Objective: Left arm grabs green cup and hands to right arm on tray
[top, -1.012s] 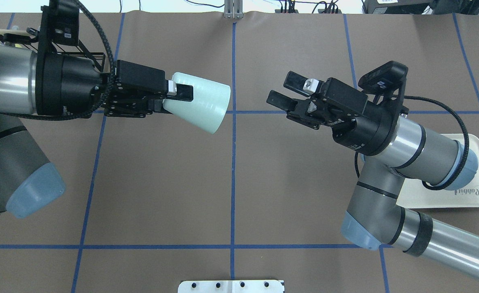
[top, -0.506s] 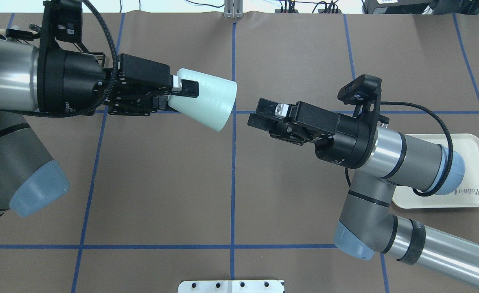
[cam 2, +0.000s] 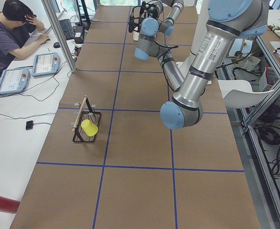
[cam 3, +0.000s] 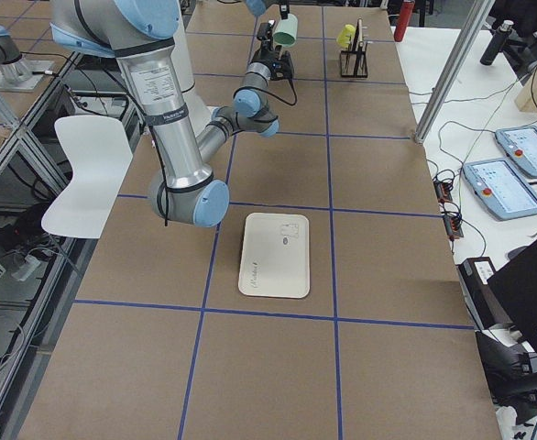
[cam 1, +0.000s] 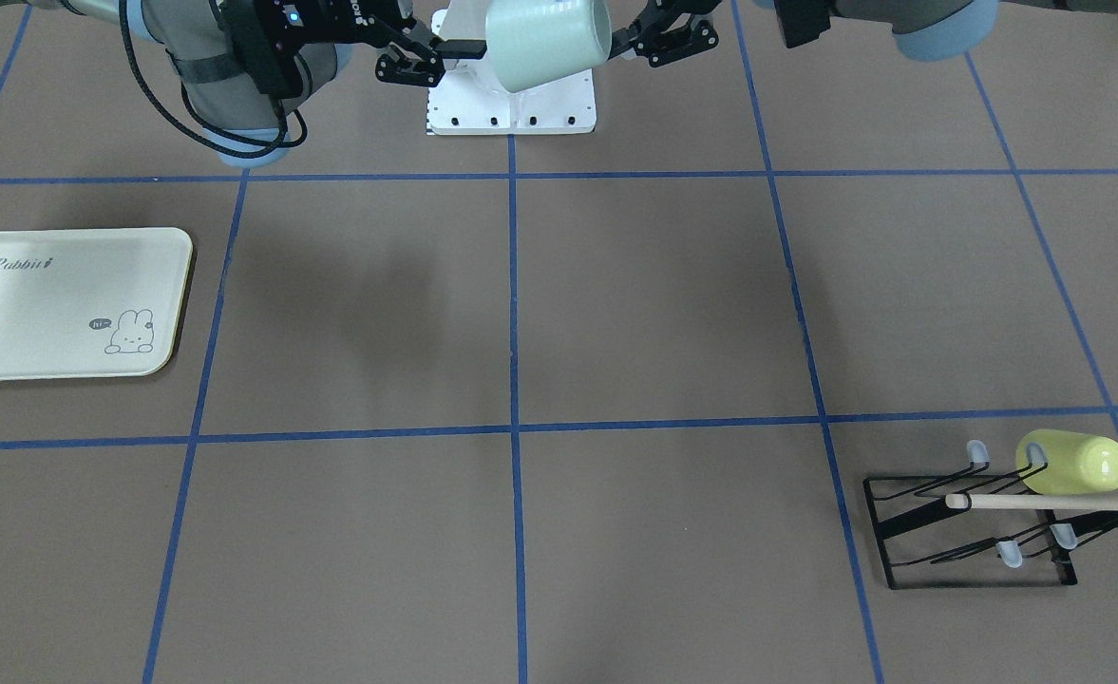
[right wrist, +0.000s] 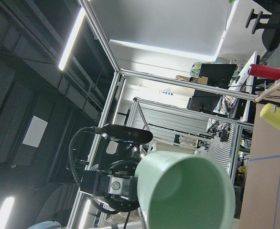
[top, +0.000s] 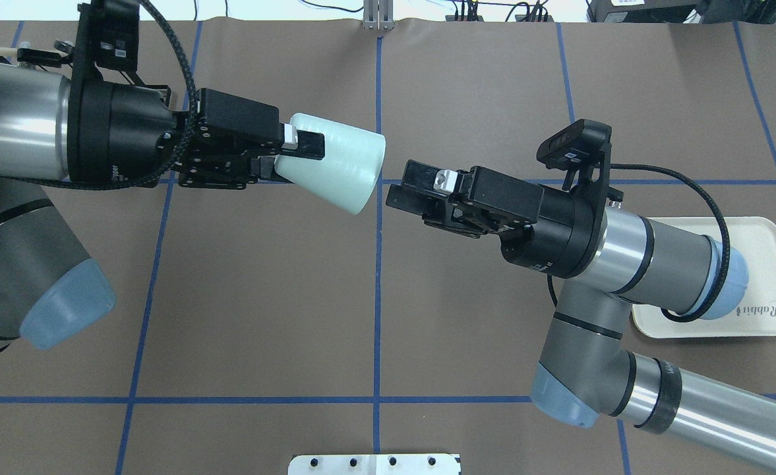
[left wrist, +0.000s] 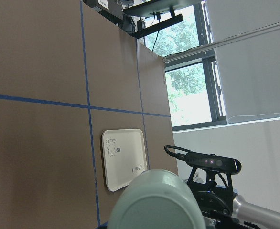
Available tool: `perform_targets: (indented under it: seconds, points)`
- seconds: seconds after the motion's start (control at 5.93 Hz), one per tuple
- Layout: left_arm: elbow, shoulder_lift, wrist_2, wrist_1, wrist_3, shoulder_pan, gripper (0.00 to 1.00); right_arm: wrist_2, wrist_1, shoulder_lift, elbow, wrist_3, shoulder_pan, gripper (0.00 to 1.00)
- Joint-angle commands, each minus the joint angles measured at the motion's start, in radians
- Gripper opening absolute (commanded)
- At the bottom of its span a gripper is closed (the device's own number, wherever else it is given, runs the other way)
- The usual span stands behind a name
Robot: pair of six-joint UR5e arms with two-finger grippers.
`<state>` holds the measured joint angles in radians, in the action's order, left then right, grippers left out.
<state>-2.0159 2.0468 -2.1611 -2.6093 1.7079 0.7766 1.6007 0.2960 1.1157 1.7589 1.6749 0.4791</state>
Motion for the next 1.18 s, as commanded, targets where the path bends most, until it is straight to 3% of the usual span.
perform_targets:
  seconds: [0.0, 0.51, 1.01]
  points:
    - [-0.001, 0.000, -0.002, 0.000, 0.001, 0.000, 0.00, -0.014, -0.003, -0.014, 0.004, 0.000, -0.001, 0.95]
    - [-0.014, 0.001, -0.002, 0.000, 0.004, 0.000, 0.00, -0.041, -0.024, -0.029, 0.002, -0.001, -0.001, 0.93]
    - [-0.015, 0.001, -0.002, -0.002, 0.006, -0.019, 0.00, -0.077, -0.037, -0.046, 0.002, -0.003, -0.001, 0.77]
